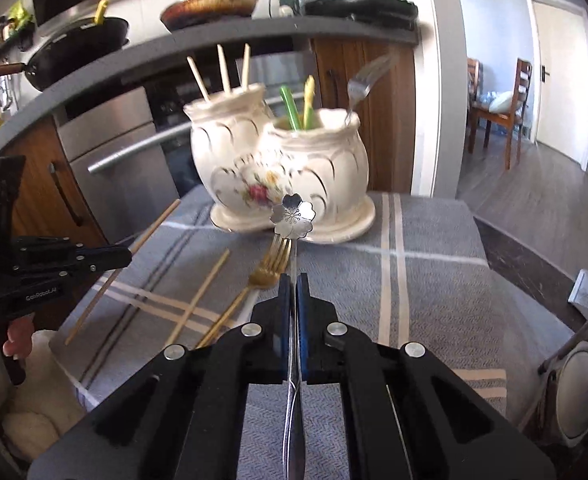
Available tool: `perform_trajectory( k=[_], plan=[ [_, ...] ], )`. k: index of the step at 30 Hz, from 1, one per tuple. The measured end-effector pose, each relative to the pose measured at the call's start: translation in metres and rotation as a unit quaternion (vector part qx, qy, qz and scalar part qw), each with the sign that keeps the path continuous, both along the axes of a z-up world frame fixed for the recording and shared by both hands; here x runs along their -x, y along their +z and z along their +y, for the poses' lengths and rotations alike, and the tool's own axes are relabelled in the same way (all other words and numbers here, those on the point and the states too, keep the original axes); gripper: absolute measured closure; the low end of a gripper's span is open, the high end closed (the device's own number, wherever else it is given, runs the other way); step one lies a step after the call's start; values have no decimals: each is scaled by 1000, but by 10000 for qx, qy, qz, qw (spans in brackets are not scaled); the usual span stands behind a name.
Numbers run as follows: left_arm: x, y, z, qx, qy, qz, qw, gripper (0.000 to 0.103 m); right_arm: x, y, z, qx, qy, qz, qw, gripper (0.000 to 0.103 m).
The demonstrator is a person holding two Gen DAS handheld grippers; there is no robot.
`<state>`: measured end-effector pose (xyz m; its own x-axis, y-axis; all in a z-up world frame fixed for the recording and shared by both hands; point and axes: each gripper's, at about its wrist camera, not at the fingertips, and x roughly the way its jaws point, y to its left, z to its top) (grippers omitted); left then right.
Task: Organize utensils
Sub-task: 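Lift the chopstick with the left tool while the right tool lifts the silver spoon toward the holder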
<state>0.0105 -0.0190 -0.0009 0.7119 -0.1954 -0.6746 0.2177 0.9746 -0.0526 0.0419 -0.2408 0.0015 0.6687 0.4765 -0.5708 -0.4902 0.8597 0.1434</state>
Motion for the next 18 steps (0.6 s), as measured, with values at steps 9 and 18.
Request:
perform_trajectory(
  k=[9, 18],
  plan=[
    [15, 41, 5, 314, -140, -977, 9946, 97, 13, 38, -6, -477, -65, -851, 9952, 100],
    [-31, 117, -13, 688, -144, -1895, 9794, 97, -36, 98, 9, -953, -360, -1537, 9829, 100]
  ],
)
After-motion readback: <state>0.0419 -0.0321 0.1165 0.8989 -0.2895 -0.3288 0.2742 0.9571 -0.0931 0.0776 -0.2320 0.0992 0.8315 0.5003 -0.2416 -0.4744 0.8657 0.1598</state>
